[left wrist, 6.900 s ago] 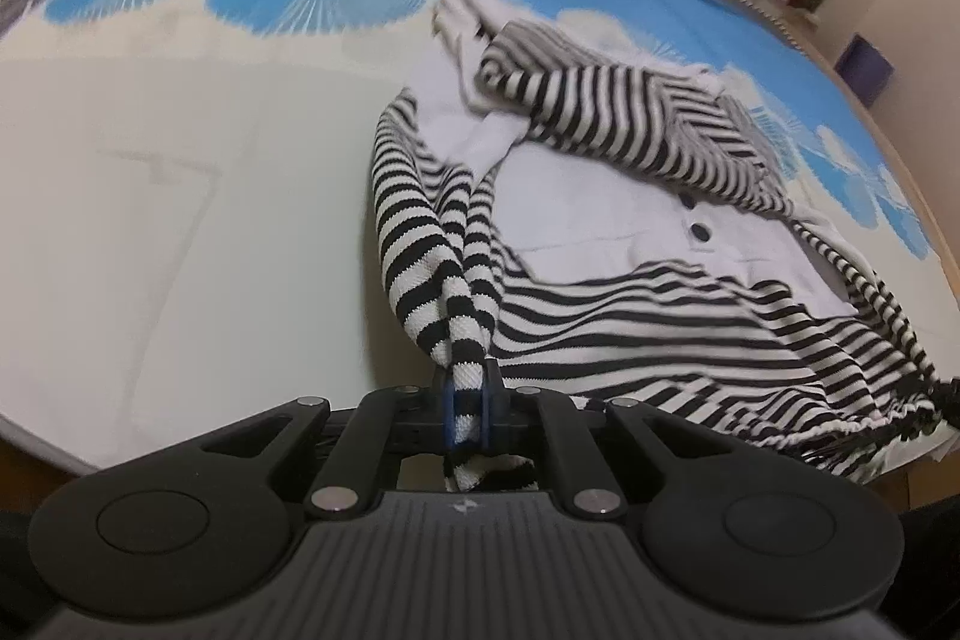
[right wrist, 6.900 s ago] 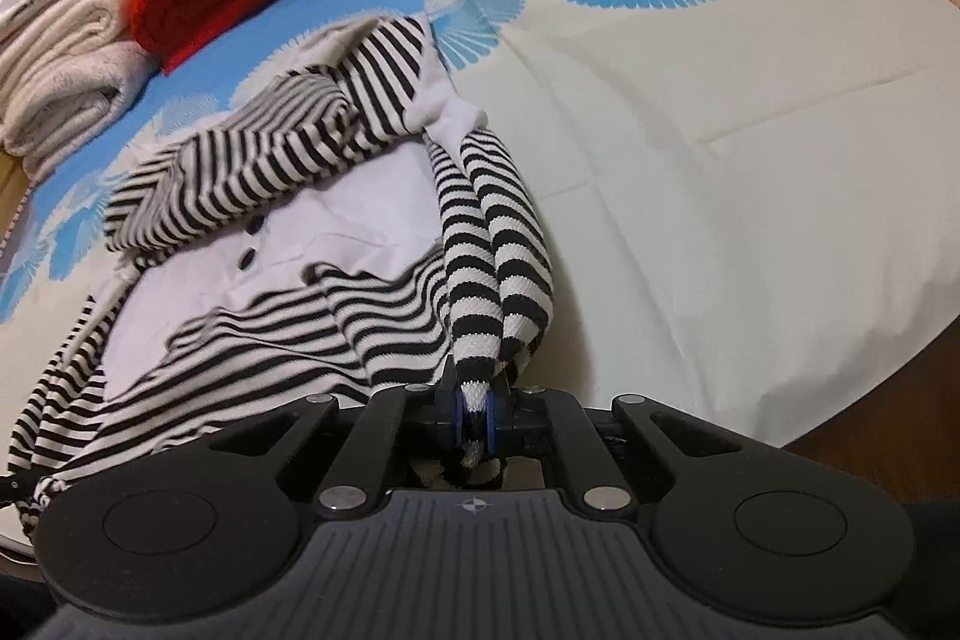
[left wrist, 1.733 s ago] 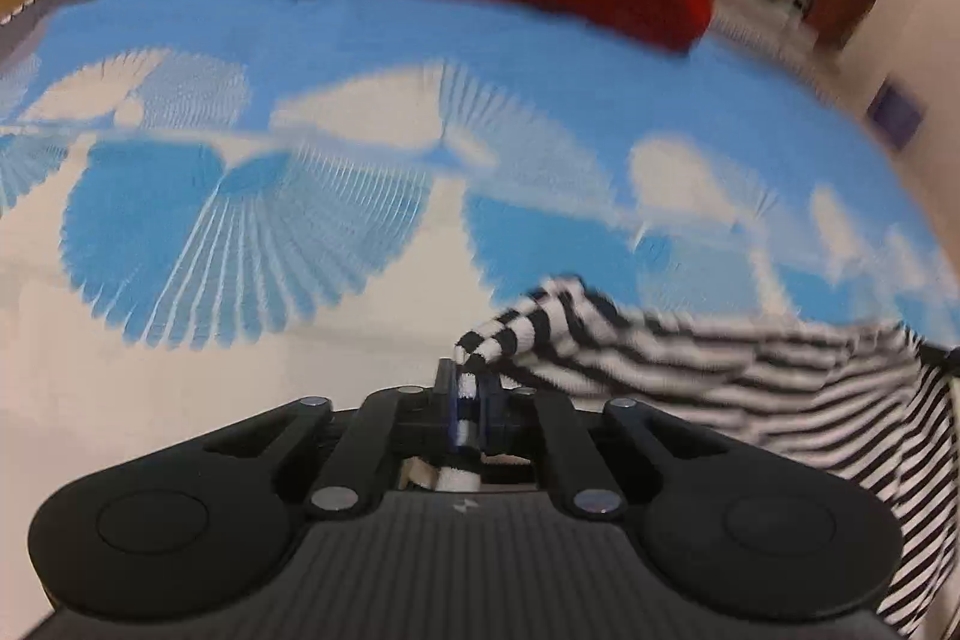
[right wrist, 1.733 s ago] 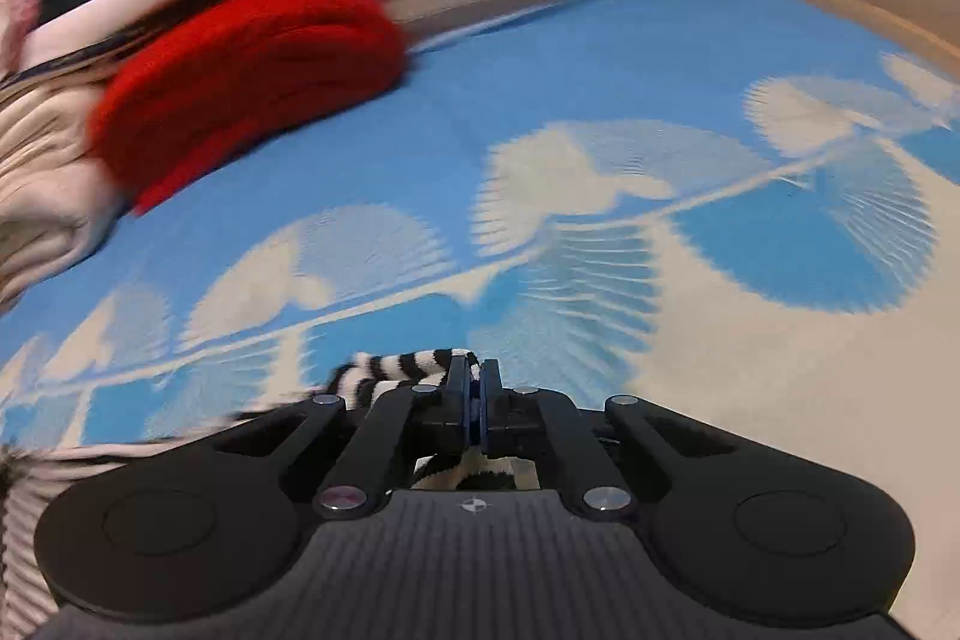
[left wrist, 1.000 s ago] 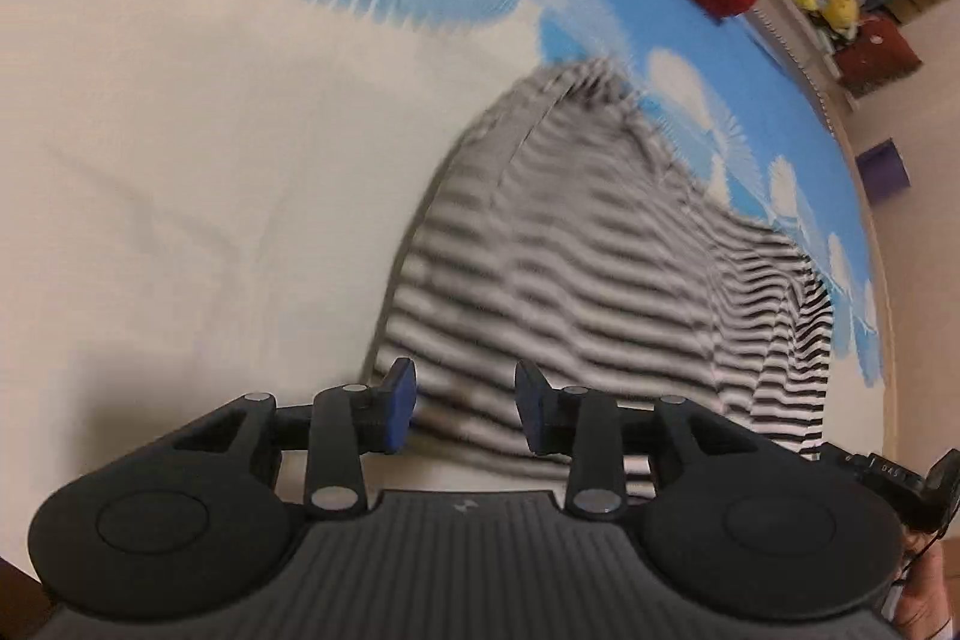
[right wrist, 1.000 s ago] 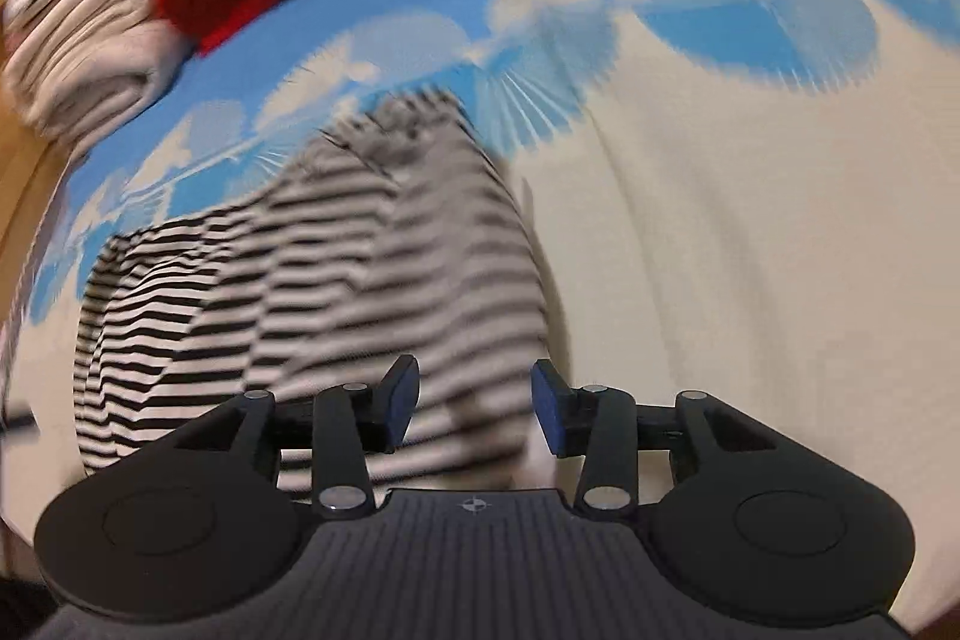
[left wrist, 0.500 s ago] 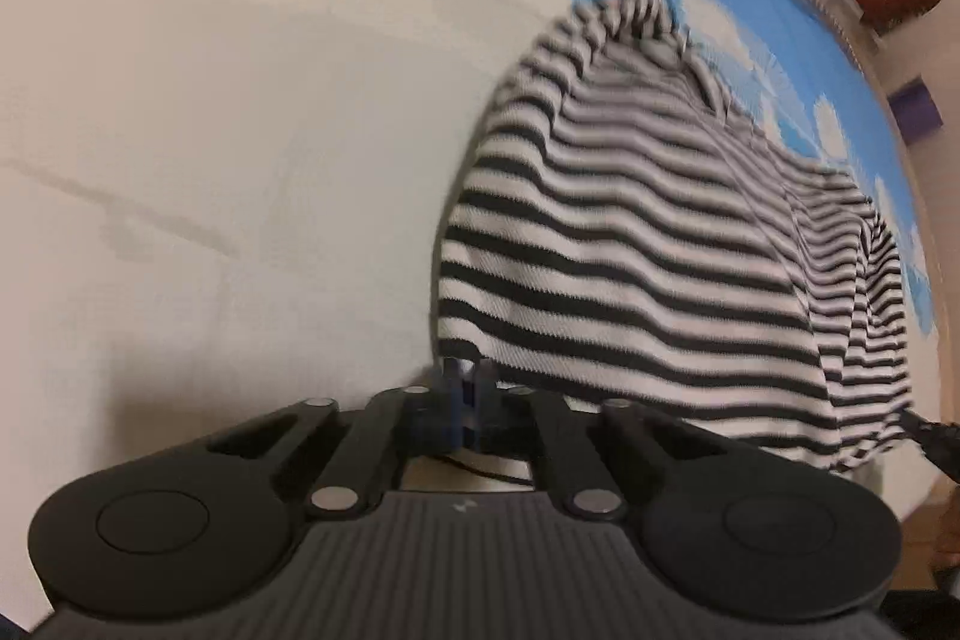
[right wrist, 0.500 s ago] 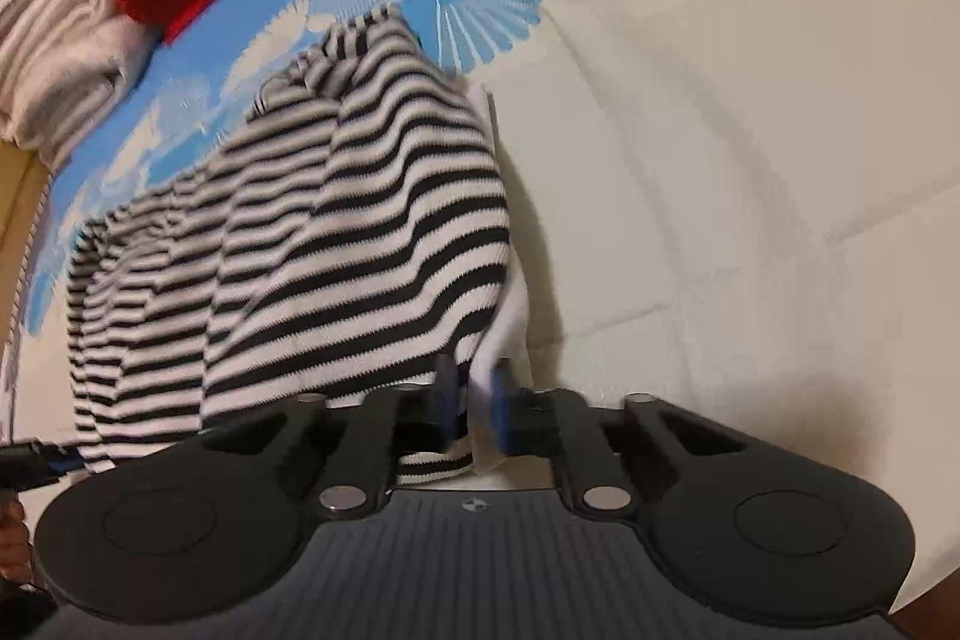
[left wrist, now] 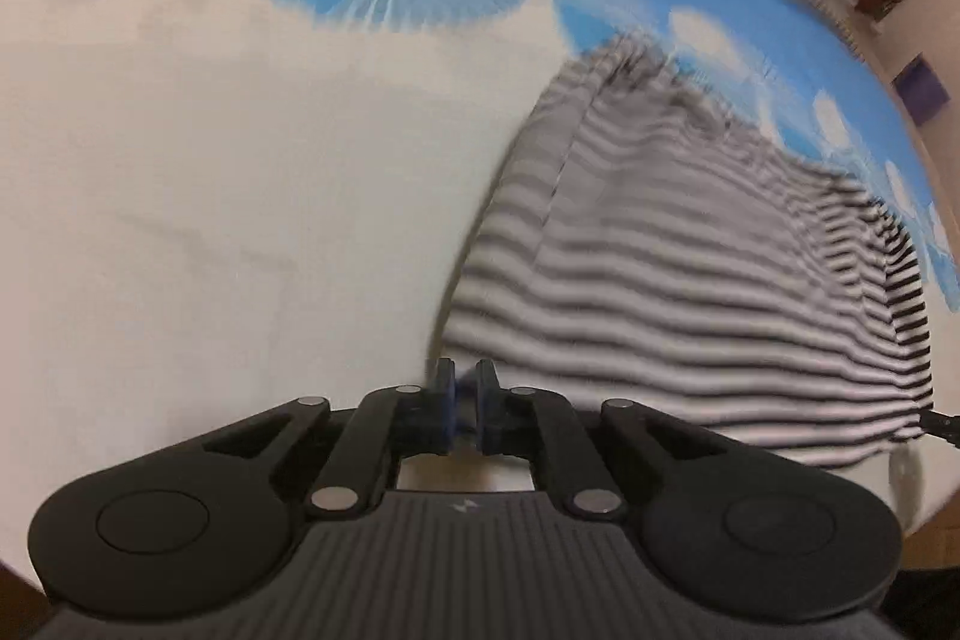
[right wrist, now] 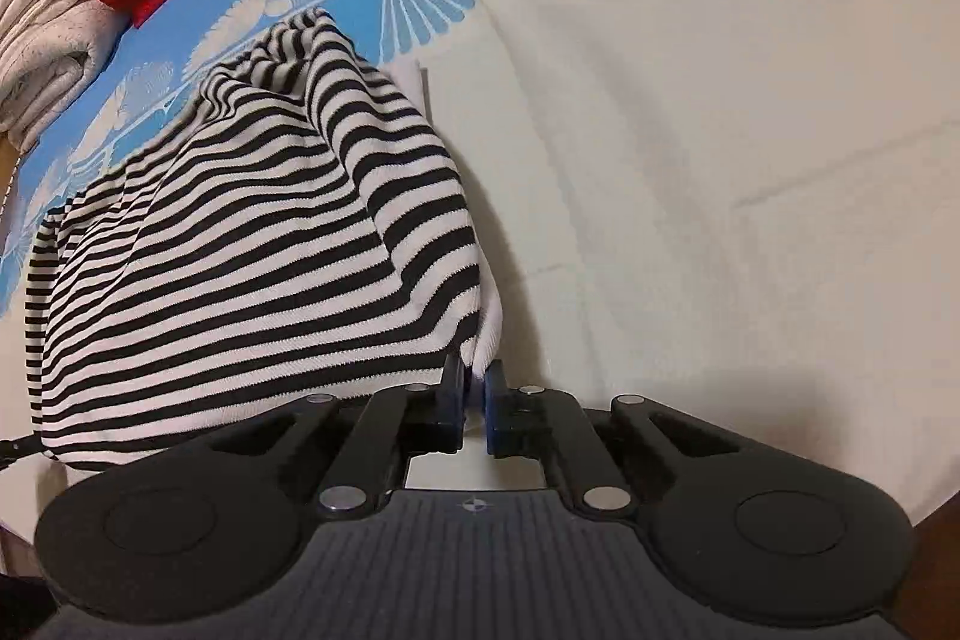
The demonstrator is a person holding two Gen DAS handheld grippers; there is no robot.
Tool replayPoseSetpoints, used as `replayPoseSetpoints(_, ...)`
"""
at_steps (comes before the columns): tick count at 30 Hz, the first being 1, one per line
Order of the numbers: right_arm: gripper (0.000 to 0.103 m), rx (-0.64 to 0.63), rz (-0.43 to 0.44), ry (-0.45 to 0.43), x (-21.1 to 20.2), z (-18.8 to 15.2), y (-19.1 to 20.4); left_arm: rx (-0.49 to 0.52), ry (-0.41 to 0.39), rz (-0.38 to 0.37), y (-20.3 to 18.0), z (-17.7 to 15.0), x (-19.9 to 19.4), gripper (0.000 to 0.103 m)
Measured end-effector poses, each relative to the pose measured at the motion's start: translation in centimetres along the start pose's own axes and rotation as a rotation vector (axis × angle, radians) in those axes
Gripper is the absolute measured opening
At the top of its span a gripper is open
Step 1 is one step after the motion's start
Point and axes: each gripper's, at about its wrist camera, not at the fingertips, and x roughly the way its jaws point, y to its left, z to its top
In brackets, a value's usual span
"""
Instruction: Fold small clothes
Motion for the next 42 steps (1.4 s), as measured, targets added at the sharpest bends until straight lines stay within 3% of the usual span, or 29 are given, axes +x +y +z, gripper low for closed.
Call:
replayPoseSetpoints(4, 0.011, -0.075, -0.049, -0.146, -2.0, -0.1, 1.2, 0.032, -0.077, -0.141, -2.5, 0.3, -1.3, 0.008)
replayPoseSetpoints(6, 0.011, -0.097, 0.009, -0.187, -2.5, 0.1, 1.8, 0.070, -0.068, -0.186, -4.2, 0.4, -0.7, 0.009)
replayPoseSetpoints(8, 0.011, -0.110, 0.064, -0.185, -2.2, 0.4, 2.4, 0.108, -0.039, -0.208, -5.7, 0.3, 0.2, 0.020)
replayPoseSetpoints(10, 0.020, -0.145, 0.077, -0.148, -1.2, 0.3, 3.1, 0.148, 0.004, -0.178, -7.2, 0.0, 1.8, 0.034)
replayPoseSetpoints(11, 0.024, -0.166, 0.061, -0.124, -0.5, 0.2, 3.6, 0.174, 0.045, -0.129, -7.6, -0.1, 3.1, 0.041)
replayPoseSetpoints(13, 0.026, -0.232, -0.021, -0.042, 1.8, 0.0, 4.5, 0.202, 0.145, 0.024, -8.1, -0.6, 6.0, 0.042)
replayPoseSetpoints(14, 0.026, -0.260, -0.064, -0.001, 2.8, -0.2, 4.7, 0.185, 0.163, 0.069, -8.0, -0.7, 6.6, 0.051)
replayPoseSetpoints(16, 0.026, -0.286, -0.115, 0.025, 3.8, -0.3, 5.0, 0.134, 0.119, 0.106, -8.2, -0.1, 5.9, 0.050)
replayPoseSetpoints(19, 0.026, -0.244, -0.095, -0.043, 3.1, 0.7, 5.5, 0.143, -0.014, 0.157, -9.6, 0.4, 3.7, 0.051)
replayPoseSetpoints(23, 0.027, -0.260, -0.026, -0.216, 0.8, 1.3, 7.6, 0.117, -0.080, 0.116, -11.2, 0.5, 2.9, 0.052)
replayPoseSetpoints(26, 0.027, -0.281, 0.012, -0.278, 1.3, 1.9, 10.1, 0.111, -0.092, 0.081, -12.1, 0.4, 2.8, 0.052)
replayPoseSetpoints(30, 0.027, -0.303, 0.002, -0.248, 3.9, 2.7, 12.7, 0.120, -0.107, 0.042, -12.8, 0.6, 2.7, 0.052)
replayPoseSetpoints(35, 0.027, -0.326, -0.159, -0.075, 9.0, 2.6, 13.8, 0.135, -0.111, 0.032, -12.1, 1.2, 2.5, 0.052)
replayPoseSetpoints(42, 0.028, -0.244, -0.122, -0.150, 7.6, 3.5, 13.6, 0.105, -0.128, 0.017, -10.2, 1.9, 2.0, 0.052)
